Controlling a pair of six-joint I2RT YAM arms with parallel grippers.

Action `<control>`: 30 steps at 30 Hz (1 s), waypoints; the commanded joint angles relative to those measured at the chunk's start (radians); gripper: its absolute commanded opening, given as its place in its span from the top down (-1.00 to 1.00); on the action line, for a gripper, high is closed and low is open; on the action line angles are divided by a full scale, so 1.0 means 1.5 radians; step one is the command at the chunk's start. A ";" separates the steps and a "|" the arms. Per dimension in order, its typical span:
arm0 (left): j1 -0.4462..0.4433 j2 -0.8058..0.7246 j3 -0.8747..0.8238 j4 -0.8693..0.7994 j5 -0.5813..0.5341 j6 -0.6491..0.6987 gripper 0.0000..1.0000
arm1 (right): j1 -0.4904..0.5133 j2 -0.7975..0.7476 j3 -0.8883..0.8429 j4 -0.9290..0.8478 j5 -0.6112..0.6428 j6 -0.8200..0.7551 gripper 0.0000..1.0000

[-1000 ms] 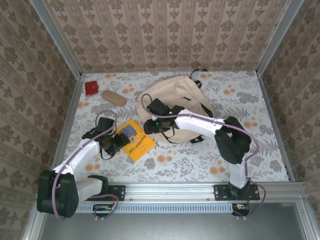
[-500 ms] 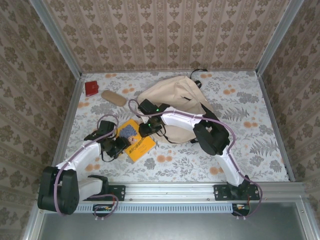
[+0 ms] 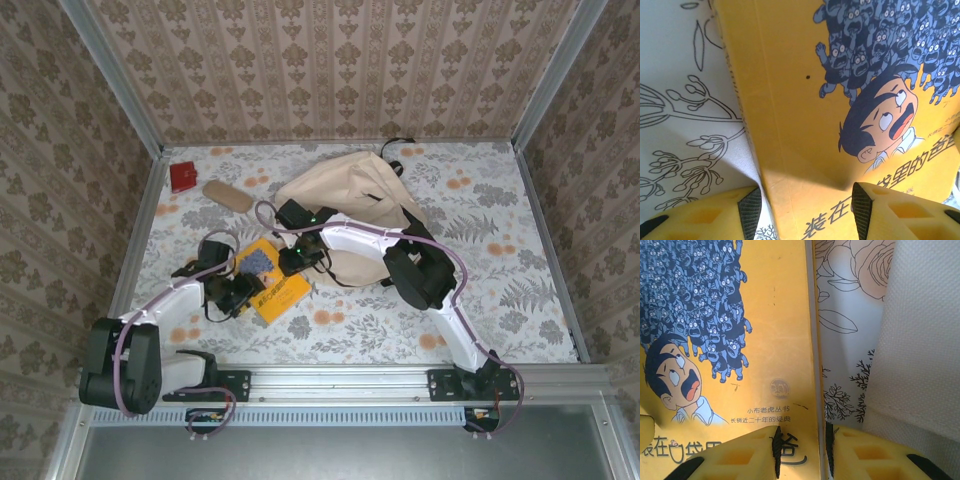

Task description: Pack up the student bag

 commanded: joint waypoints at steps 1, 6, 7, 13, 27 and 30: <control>-0.003 0.031 -0.011 0.059 0.043 -0.002 -0.10 | 0.003 0.023 0.008 -0.051 0.010 -0.019 0.35; -0.003 0.014 -0.005 0.131 0.110 0.008 -0.09 | -0.002 0.033 -0.003 -0.071 -0.014 -0.026 0.36; -0.004 0.008 -0.002 0.141 0.122 0.010 -0.10 | -0.004 0.035 -0.004 -0.074 -0.020 -0.026 0.36; -0.002 -0.061 0.015 0.181 0.157 0.000 -0.06 | -0.011 0.035 -0.012 -0.076 -0.037 -0.020 0.38; -0.004 -0.019 -0.018 0.307 0.217 -0.112 0.15 | -0.020 0.032 -0.033 -0.058 -0.078 -0.006 0.38; -0.005 -0.006 -0.003 0.283 0.203 -0.098 0.28 | -0.021 0.027 -0.037 -0.055 -0.077 -0.004 0.37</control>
